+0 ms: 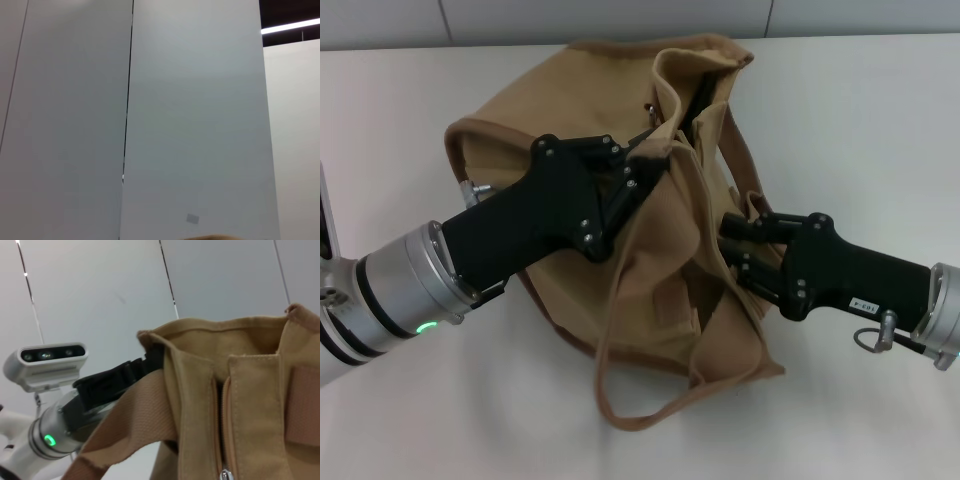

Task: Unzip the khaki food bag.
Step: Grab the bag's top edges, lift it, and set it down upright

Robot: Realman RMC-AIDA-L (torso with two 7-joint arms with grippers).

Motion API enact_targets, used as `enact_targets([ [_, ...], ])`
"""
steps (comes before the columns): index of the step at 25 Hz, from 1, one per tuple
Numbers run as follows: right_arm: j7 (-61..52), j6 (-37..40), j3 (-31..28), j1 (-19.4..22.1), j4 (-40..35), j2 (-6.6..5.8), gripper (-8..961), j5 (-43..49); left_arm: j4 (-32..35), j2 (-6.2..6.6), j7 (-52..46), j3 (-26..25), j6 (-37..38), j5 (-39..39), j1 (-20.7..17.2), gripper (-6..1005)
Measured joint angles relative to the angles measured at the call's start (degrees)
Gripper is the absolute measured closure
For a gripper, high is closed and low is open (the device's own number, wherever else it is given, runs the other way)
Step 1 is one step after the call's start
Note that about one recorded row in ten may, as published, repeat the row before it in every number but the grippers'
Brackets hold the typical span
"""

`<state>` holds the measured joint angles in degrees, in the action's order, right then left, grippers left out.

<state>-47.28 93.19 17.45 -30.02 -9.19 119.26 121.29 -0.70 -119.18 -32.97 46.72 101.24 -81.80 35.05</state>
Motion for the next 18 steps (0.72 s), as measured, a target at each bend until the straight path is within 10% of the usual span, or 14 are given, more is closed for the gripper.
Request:
enact_targets([
  [18, -2.3, 2.6, 2.8, -0.2, 0.5, 0.11, 799, 0.3, -0.7, -0.09, 0.5, 0.1, -0.2, 0.2, 0.4, 969],
])
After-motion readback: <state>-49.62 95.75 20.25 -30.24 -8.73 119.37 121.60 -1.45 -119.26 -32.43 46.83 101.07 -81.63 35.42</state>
